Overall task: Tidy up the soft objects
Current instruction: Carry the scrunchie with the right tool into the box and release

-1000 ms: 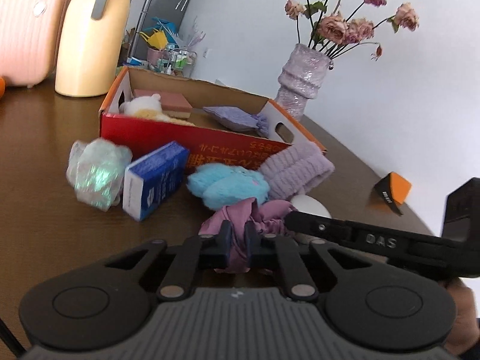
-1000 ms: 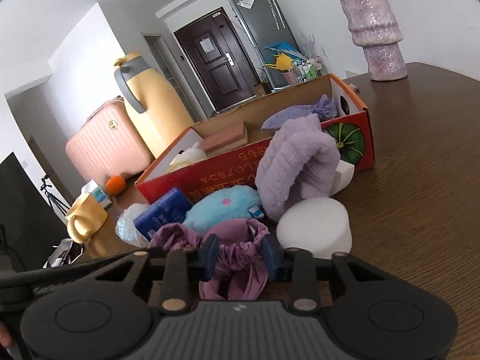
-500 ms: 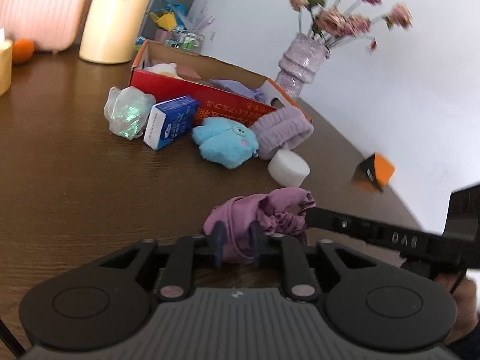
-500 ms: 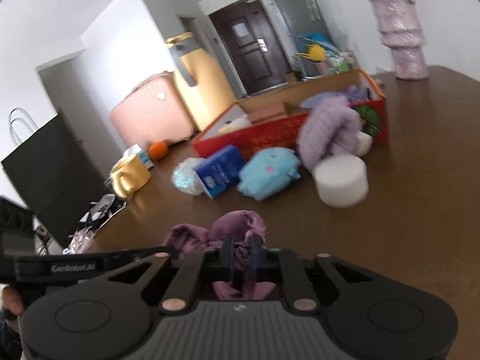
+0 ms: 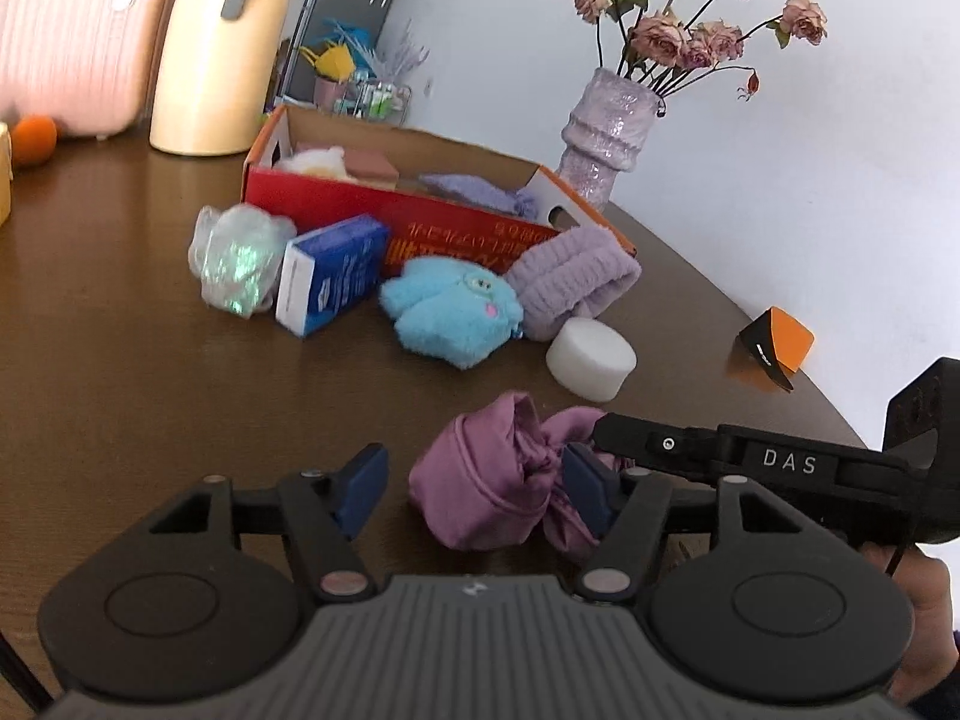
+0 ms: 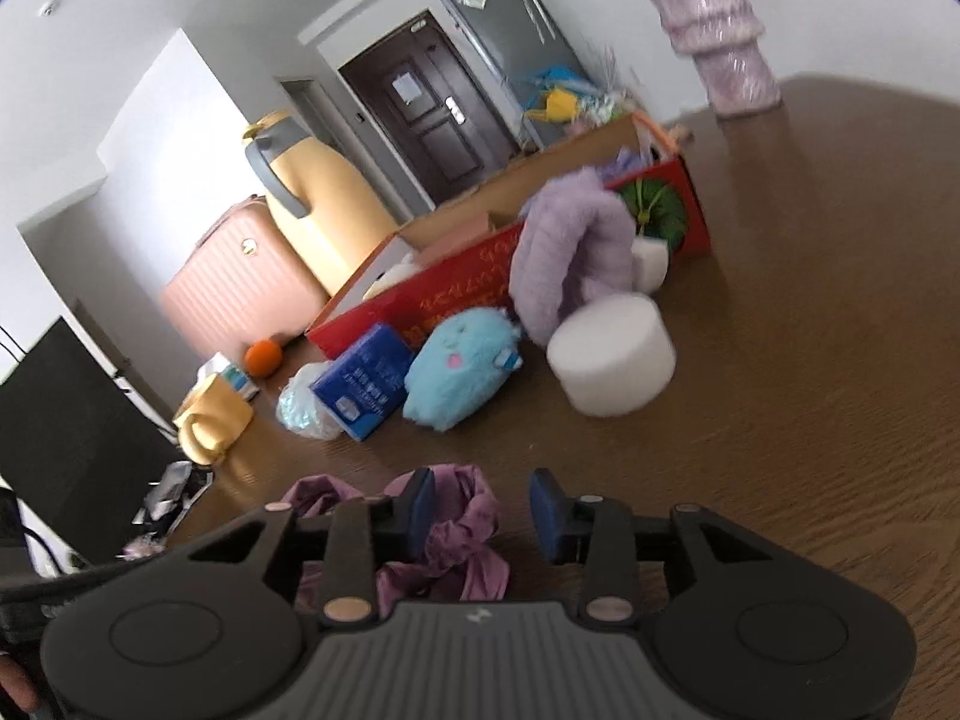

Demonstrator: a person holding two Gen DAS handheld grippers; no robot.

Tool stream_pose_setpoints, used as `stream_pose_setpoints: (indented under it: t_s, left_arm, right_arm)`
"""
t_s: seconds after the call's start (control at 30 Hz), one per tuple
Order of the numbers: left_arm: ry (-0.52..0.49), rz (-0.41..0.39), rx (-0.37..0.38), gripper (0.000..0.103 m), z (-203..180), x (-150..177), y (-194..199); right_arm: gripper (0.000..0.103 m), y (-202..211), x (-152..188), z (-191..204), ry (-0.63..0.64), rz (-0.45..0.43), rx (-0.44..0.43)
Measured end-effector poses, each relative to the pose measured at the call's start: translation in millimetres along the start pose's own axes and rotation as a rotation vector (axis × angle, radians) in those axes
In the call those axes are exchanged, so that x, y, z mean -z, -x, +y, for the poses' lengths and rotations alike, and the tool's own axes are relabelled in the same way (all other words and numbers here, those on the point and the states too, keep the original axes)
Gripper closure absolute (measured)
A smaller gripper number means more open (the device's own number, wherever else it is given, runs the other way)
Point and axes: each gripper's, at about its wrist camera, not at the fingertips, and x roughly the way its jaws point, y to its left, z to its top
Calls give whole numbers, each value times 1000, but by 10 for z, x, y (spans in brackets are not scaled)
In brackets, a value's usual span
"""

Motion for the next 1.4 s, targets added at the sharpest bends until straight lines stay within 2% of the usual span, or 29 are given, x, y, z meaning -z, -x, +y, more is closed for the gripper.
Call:
stream_pose_setpoints:
  t_s: [0.07,0.1,0.17,0.23,0.27,0.47,0.67,0.87,1.0,1.07,1.17,1.3,1.4]
  left_arm:
    - [28,13,22,49,57,34,-11]
    - [41,24,36,69,83,43,-24]
    - [74,37,59,73,120,46,-35]
    - [55,26,55,80,85,34,1]
    - [46,17,54,80,59,22,25]
    - [8,-40,85,82,-120,-63,160]
    - [-16,-66,91,83,-240,-175,196]
    - [-70,-141,86,83,-361,-610,86]
    - [-78,-189,86,83,-322,-1130,-132]
    - [-51,-186,69,83,-228,-1427,-337]
    - [-16,-128,18,83,-24,-1823,-775]
    - [20,-48,-91,83,255,-2114,-1342]
    - [18,5,-176,83,411,-2182,-1644]
  right_arm:
    - [68,-35,-1,-43,-25,24,-24]
    - [73,-40,12,-39,-20,29,-24]
    - [88,-56,42,-26,-8,36,-18]
    - [92,-77,65,-25,-11,48,-29]
    - [96,-73,75,-15,-11,48,-29]
    - [97,98,69,136,69,12,-37]
    - [97,270,-59,138,73,-38,-56]
    - [97,295,-312,145,109,-79,-66]
    - [97,230,-732,202,165,-128,-75]
    - [97,119,-997,224,182,-148,-83]
    - [97,-221,-1460,236,188,-140,-88]
    - [97,-941,-1932,325,258,-85,4]
    - [96,-1497,-2129,295,216,-6,21]
